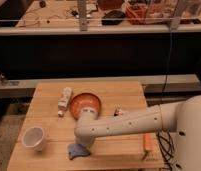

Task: Wipe the white sponge on the table

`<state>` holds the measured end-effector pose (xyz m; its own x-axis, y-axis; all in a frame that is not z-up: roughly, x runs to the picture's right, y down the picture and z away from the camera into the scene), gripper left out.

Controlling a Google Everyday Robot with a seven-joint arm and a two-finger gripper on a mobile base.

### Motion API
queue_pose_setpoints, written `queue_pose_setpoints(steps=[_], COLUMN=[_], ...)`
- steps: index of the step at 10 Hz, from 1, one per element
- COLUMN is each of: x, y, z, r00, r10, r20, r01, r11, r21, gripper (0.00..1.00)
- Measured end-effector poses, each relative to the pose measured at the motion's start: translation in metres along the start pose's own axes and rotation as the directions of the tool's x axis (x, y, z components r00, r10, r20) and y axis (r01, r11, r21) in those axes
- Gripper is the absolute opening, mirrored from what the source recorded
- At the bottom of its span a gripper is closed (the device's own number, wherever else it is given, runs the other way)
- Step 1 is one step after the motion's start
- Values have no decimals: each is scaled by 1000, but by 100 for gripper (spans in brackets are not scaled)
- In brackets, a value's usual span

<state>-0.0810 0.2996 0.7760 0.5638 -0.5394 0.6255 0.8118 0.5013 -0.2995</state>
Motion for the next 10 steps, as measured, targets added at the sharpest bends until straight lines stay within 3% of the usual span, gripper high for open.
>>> queue_pose_setpoints(steps=[2, 3, 5, 6, 7, 8, 10], x=[0, 3, 14, 24, 33, 40, 59], y=[1, 4, 18, 25, 27, 23, 9], z=[-1, -5, -30, -46, -55, -57, -44], r00=[1000, 999, 990, 977, 970, 971, 983], r10=[7, 21, 54, 71, 79, 74, 60], r20=[-5, -26, -130, -200, -231, -229, -172], r01=[-7, -20, -51, -63, -68, -63, -52], r11=[1000, 1000, 998, 997, 996, 996, 997], r21=[-1, 5, 26, 44, 54, 58, 49], gripper=[0, 0, 0, 0, 0, 0, 0])
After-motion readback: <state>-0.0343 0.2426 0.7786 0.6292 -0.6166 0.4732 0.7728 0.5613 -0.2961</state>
